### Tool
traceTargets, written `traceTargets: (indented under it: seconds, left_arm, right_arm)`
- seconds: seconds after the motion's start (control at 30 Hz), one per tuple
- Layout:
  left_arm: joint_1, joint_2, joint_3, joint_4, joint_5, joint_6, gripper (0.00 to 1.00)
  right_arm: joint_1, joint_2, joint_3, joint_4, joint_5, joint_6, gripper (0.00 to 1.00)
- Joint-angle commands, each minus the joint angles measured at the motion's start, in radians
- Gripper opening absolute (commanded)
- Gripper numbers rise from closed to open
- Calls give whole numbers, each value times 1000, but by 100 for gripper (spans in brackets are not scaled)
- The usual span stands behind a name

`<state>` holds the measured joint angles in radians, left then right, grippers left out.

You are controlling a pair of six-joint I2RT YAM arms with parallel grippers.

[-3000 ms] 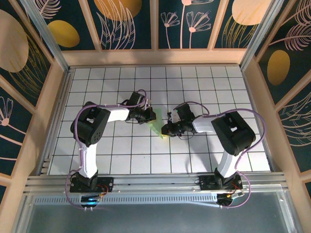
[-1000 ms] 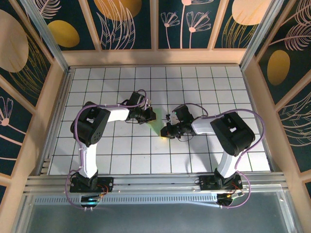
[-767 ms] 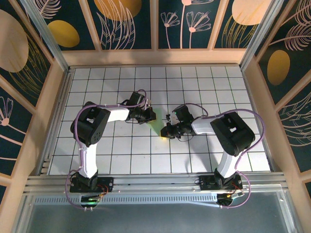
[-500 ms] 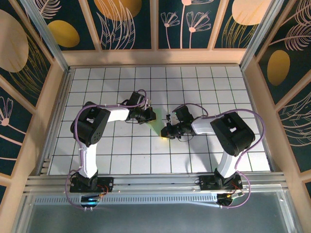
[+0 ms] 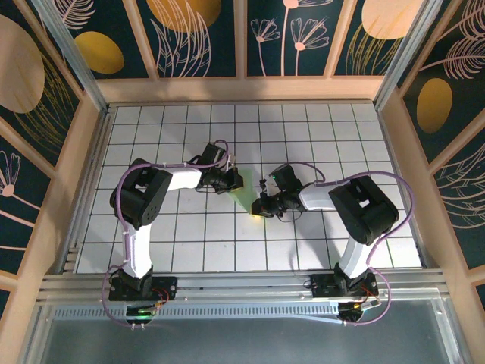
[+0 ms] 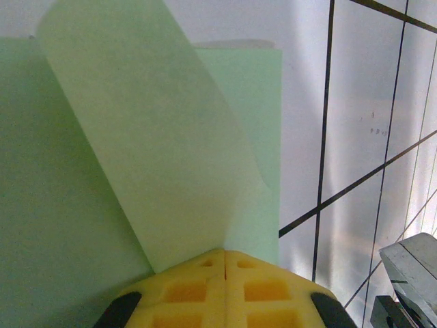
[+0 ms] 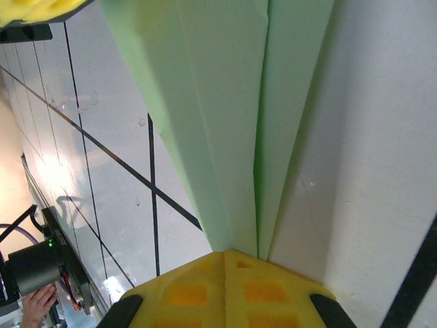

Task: Fold a paper plane with a square sheet of paper (fold left side to right side)
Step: Fourth fold the wing at the center of the table.

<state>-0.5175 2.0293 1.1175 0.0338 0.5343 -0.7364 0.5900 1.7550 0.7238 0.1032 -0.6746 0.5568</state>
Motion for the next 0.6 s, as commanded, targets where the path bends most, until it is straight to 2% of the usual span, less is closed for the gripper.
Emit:
traceTargets:
  seconds: [0.0,0.37,0.57]
  left_arm:
    - [1,68,-33,-118,-114,22,0]
    - [1,30,-67,-59,-79,10,0]
    - [-5,3,-90,-34,-62,17,0]
  right_arm:
    - [17,-16,-40,-52,-6,-7,1]
    - [19,-92,-49,-41,-8,18,1]
    - [-22,-166,-10,-34,-20,20,11]
